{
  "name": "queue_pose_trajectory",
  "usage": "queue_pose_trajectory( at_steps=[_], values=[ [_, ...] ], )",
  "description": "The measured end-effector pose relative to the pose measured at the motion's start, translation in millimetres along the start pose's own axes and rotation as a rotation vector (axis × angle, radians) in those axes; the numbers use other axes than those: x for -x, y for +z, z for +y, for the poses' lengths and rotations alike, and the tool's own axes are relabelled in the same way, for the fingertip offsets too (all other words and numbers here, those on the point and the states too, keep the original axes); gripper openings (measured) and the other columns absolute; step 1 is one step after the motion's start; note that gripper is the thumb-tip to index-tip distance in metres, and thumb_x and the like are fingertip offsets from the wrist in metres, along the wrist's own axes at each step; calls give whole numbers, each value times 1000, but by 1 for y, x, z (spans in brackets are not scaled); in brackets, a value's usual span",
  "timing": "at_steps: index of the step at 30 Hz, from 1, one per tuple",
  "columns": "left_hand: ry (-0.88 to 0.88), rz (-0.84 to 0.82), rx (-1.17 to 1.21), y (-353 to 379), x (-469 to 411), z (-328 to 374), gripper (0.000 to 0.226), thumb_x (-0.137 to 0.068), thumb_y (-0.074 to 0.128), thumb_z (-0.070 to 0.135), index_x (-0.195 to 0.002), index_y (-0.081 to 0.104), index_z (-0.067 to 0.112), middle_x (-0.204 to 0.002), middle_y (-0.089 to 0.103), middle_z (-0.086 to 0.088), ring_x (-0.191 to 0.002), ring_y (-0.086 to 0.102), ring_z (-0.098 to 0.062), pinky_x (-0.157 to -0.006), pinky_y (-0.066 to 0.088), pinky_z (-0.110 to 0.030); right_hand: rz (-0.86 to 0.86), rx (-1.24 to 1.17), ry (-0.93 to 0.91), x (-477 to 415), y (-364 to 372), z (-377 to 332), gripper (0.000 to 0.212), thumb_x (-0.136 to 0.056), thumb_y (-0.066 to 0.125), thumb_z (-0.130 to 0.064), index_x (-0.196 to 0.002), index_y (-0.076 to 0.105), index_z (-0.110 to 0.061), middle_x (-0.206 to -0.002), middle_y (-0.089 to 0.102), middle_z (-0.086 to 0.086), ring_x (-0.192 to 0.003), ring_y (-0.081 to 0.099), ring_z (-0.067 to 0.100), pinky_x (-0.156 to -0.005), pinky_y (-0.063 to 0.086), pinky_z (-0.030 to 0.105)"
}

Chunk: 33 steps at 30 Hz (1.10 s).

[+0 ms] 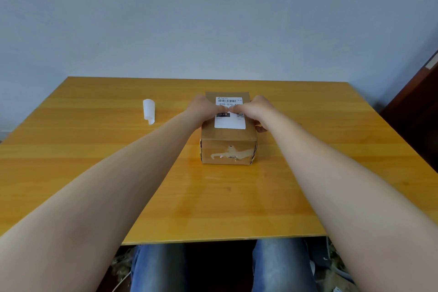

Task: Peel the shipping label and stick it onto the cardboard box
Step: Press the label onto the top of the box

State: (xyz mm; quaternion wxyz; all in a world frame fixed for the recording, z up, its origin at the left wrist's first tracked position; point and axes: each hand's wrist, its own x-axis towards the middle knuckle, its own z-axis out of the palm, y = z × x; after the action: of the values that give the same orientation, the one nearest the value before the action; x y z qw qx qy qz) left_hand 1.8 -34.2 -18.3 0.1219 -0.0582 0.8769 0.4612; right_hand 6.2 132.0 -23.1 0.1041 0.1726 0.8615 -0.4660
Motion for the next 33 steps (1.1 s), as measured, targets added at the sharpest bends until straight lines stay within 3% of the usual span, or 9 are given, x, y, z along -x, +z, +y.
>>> queue_pose_trajectory(
  at_steps=[2,8,11,15,18,22,26,28,33],
  values=[
    [12,9,-14,1,-3,-3,35,-88,79,42,-97,55,19,-81,56,4,-76,58,-19,-64,47,-31,11,-12,0,-1,1,2,49,-83,85,-44,-115,64,-14,-108,75,7,-102,72,28,-74,54,37],
    [14,16,-65,7,-14,-8,38,-86,78,51,-91,61,17,-101,69,-7,-100,68,-29,-85,57,-42,31,-35,5,-6,4,5,57,-82,85,-47,-122,61,-15,-108,74,7,-83,66,23,-65,48,33],
    [18,31,-105,8,-19,-8,42,-86,76,54,-89,62,15,-106,71,-11,-100,69,-30,-75,51,-38,51,-19,11,-11,5,6,68,-78,85,-53,-127,58,-15,-108,73,6,-89,69,24,-64,51,33],
    [13,45,-169,10,-24,-8,48,-89,71,57,-84,60,10,-95,65,-8,-85,61,-27,-69,44,-34,62,-39,25,-12,9,6,85,-70,86,-60,-132,50,-15,-115,72,6,-100,71,28,-81,61,43],
    [10,59,-189,12,-27,-9,53,-90,68,61,-77,54,12,-93,63,-8,-83,59,-27,-68,42,-34,65,-34,18,-15,11,6,107,-55,82,-71,-139,48,-14,-125,69,6,-111,69,31,-93,60,49],
    [21,89,-223,15,-33,-10,54,-91,64,63,-78,57,11,-108,70,-14,-95,67,-30,-68,44,-34,83,-34,16,-33,13,11,126,-31,73,-79,-136,52,-14,-123,72,7,-107,72,32,-91,61,49],
    [34,126,-308,20,-34,-7,58,-95,59,61,-66,50,11,-106,69,-17,-94,66,-32,-64,39,-33,86,-40,24,-34,12,9,110,-50,79,-73,-138,50,-13,-125,70,8,-108,71,33,-92,61,49],
    [34,123,-317,20,-34,-8,59,-95,57,62,-67,50,11,-102,65,-14,-92,65,-31,-62,39,-33,88,-37,29,-29,12,7,110,-53,80,-72,-140,47,-12,-128,69,8,-110,70,33,-92,61,50],
    [26,85,-269,16,-39,-12,59,-93,57,66,-80,61,9,-113,70,-14,-105,68,-32,-70,44,-33,86,-26,41,-25,11,4,105,-62,83,-72,-140,48,-12,-128,68,7,-113,69,32,-94,60,50]
  ],
)
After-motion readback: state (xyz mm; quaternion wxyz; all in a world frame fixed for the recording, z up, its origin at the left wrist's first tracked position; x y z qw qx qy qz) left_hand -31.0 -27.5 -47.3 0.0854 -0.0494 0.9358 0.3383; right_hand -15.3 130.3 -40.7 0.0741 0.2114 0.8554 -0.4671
